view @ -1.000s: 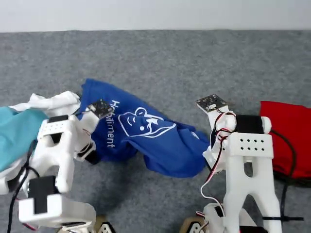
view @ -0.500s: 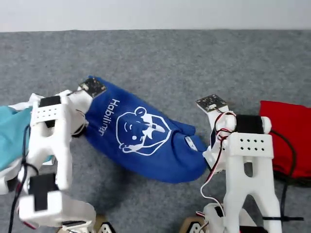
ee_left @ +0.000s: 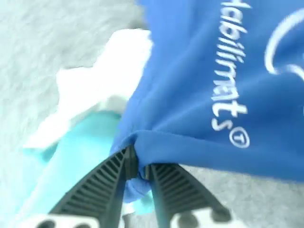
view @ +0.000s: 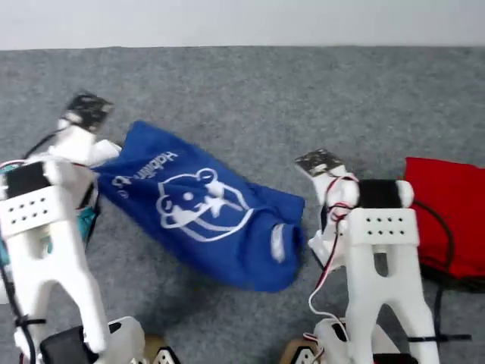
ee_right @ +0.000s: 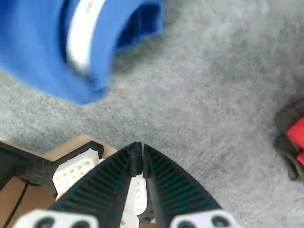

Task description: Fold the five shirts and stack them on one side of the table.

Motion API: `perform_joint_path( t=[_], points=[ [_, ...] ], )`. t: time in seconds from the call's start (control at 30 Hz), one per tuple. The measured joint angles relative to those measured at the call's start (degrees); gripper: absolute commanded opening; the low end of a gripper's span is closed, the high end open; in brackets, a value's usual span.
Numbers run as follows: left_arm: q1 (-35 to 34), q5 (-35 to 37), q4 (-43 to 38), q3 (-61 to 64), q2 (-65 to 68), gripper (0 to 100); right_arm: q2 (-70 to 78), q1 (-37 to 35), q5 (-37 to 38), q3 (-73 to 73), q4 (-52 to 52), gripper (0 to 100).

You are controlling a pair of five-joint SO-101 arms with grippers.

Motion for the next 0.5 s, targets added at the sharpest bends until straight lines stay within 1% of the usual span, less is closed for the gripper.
perform_joint_path(
  t=[0.1,0.23,0.37,0.5],
  points=[
    [-5.27,0.62,0.62,-0.09,0.00,0,0.00,-4.22,0.00,0.00,-0.18,0.9],
    [-11.87,-0.35,2.73,-0.09,0.00,0,0.00,-5.45,0.09,0.00,-0.79,0.9],
    [-16.09,-2.29,4.57,-0.09,-0.09,0,0.26,-5.63,0.09,0.00,-2.99,0.9],
    [-18.29,-5.45,7.03,-0.09,-0.09,0,6.51,-5.63,0.09,-2.11,-4.57,1.0]
  ],
)
